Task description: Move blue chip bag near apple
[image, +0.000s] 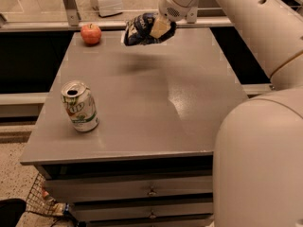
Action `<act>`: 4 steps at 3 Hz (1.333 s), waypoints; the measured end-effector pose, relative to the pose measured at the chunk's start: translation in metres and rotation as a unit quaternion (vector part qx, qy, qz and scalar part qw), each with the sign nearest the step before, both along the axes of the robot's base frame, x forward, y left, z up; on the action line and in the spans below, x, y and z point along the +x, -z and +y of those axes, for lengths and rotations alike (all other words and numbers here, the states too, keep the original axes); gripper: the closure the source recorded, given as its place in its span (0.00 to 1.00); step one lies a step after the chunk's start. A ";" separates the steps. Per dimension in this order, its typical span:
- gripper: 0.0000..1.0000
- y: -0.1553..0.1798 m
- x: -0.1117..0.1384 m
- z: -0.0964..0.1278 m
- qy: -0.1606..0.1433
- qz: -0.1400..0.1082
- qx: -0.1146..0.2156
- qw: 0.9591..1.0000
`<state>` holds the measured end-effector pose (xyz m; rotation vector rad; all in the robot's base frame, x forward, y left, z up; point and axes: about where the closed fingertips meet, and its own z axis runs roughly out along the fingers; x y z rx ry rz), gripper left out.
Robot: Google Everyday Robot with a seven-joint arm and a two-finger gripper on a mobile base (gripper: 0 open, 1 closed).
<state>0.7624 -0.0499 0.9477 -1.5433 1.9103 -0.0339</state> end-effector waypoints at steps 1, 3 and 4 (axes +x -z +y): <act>1.00 0.017 0.012 0.000 0.022 0.007 0.007 1.000; 1.00 0.044 0.063 0.025 0.014 -0.002 0.027 1.000; 1.00 0.040 0.081 0.044 -0.007 -0.020 0.037 0.999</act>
Offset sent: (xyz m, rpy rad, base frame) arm 0.0802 0.0162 -0.0466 0.0538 0.0007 -0.0661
